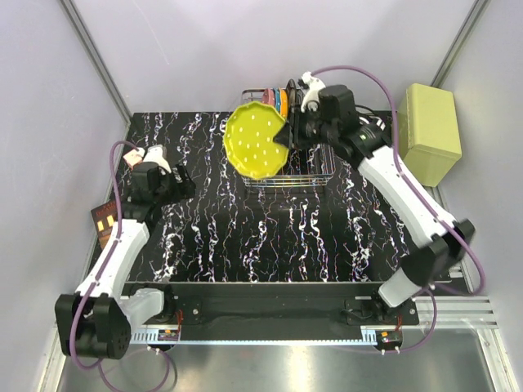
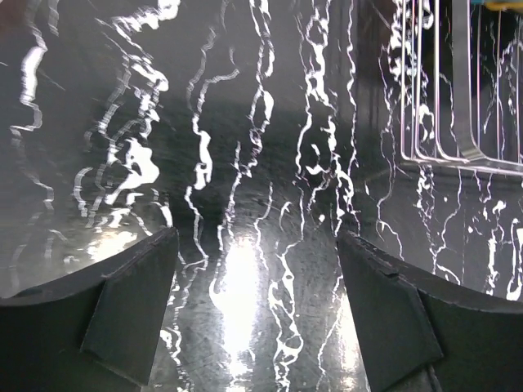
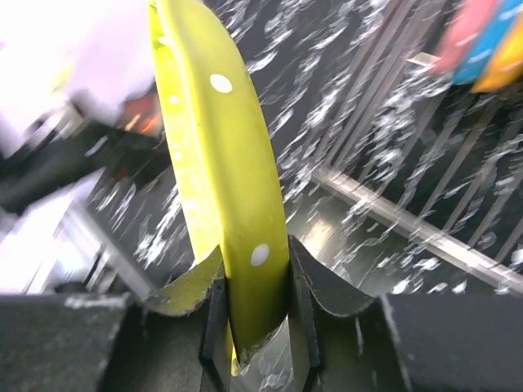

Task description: Load the plates into the dish rack

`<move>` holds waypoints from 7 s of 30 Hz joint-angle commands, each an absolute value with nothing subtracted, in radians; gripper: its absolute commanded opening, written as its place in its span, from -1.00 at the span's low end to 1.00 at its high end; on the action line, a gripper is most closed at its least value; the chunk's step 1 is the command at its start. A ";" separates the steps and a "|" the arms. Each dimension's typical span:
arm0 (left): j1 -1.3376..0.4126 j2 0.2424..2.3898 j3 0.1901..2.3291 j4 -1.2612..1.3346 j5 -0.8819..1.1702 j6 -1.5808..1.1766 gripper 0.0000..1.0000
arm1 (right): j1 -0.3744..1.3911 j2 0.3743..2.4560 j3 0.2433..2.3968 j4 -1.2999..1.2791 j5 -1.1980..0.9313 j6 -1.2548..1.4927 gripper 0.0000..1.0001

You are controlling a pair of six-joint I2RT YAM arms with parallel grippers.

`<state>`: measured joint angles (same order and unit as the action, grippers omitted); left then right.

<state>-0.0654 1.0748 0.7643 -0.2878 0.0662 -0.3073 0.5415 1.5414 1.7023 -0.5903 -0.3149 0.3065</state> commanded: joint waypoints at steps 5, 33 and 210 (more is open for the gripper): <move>-0.028 0.934 0.678 -0.252 0.096 -0.342 0.71 | 0.535 1.793 2.008 -0.459 -0.040 0.344 -1.00; 0.000 0.841 0.568 -0.207 0.173 -0.408 0.78 | 0.745 2.419 2.731 -0.121 0.870 0.031 -1.00; 0.000 1.026 1.009 -0.236 -0.006 0.110 0.98 | 0.190 1.537 1.559 -0.660 0.552 0.140 1.00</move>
<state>-0.0063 1.0363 0.9554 -0.2546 -0.0284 0.0856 0.2005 1.5696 1.5703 -0.6960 0.5564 0.1322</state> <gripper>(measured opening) 0.985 0.994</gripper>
